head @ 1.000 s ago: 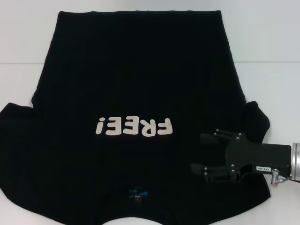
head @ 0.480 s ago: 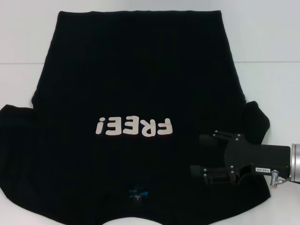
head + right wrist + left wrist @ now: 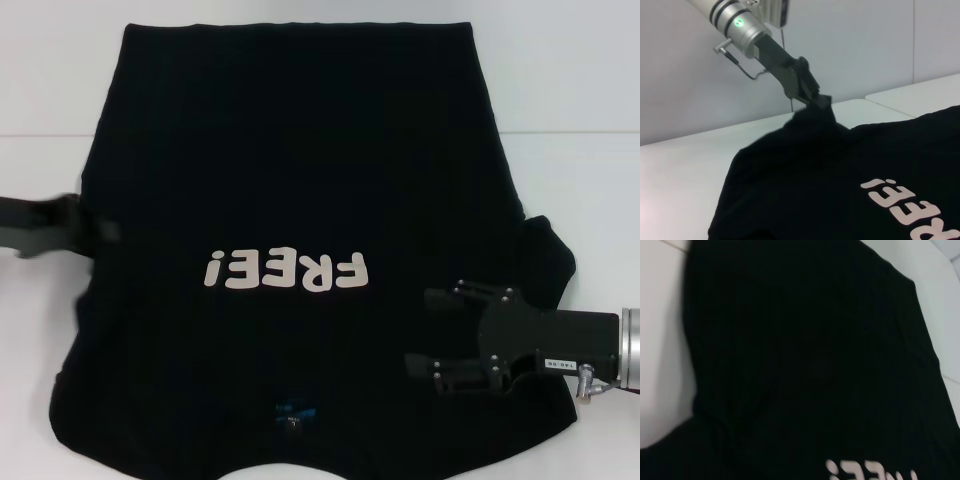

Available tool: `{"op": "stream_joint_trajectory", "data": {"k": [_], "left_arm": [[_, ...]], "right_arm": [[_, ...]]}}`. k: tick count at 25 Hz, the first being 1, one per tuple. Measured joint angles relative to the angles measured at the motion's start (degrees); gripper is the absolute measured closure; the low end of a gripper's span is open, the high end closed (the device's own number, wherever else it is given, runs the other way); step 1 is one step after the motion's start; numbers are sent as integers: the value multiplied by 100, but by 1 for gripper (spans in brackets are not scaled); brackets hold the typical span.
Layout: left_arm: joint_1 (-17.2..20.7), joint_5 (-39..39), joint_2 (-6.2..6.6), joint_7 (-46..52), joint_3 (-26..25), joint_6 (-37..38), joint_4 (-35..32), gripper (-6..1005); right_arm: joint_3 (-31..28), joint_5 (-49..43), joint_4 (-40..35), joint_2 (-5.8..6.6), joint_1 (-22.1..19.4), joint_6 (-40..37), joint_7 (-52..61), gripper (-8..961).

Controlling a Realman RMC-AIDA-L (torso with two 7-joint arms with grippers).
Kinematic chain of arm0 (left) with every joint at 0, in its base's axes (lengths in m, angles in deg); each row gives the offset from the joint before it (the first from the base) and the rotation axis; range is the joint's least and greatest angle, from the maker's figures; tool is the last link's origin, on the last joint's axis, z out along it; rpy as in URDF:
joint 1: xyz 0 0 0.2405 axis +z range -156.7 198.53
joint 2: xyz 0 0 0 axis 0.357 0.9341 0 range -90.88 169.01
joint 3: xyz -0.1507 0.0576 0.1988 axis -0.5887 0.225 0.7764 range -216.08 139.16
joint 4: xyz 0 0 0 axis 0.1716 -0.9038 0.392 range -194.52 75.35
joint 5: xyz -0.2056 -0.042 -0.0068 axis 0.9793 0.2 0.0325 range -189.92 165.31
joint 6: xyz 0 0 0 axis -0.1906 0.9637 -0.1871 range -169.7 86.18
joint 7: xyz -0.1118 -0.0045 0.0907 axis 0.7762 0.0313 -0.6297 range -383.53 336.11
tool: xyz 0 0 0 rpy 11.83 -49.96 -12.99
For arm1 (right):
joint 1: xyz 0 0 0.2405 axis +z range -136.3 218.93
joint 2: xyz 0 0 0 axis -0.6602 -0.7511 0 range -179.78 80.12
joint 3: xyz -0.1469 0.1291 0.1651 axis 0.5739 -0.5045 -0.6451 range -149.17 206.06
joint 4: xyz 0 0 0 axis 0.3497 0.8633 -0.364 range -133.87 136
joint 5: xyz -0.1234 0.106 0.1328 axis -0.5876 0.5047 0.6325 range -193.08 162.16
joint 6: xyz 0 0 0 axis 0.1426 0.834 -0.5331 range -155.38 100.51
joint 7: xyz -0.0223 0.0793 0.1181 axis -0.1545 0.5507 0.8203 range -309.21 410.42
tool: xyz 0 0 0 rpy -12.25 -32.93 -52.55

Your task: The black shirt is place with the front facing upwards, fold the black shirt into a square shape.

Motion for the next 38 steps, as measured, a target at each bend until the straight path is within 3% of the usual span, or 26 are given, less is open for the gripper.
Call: {"op": "stream_joint_trajectory", "data": {"k": [2,3,5,9,16,19,23,29,33,38], "left_arm": [[-75,-24,-161,8,144,-146,27,904],[-104,-31,-299,8,254,-303,45,902],[-112,-31,-414,-11,355,-455,73,898],[-122,18,-514,-51,544,-665,275,890],[-26,563,-485,-369,471,-776,693,876],[62,791,-452,-419,472,-721,769,703],[296,827,-259,-229,379,-552,775,467],[745,846,-52,-9,-393,-340,786,204],[924,847,-42,57,-793,-352,836,143],[940,800,-44,58,-807,-647,1083,113]], "right_arm": [[4,0,4,0,4,0,0,13],[6,0,7,0,5,0,0,12],[10,0,12,0,6,0,0,12],[6,0,16,0,8,1,0,12],[2,0,24,0,12,11,0,11],[-4,0,25,0,19,9,0,11],[-19,0,21,0,15,4,0,11],[-28,0,21,0,4,1,0,13],[-28,0,25,0,2,2,0,14],[-26,0,22,0,19,1,0,17]]}}
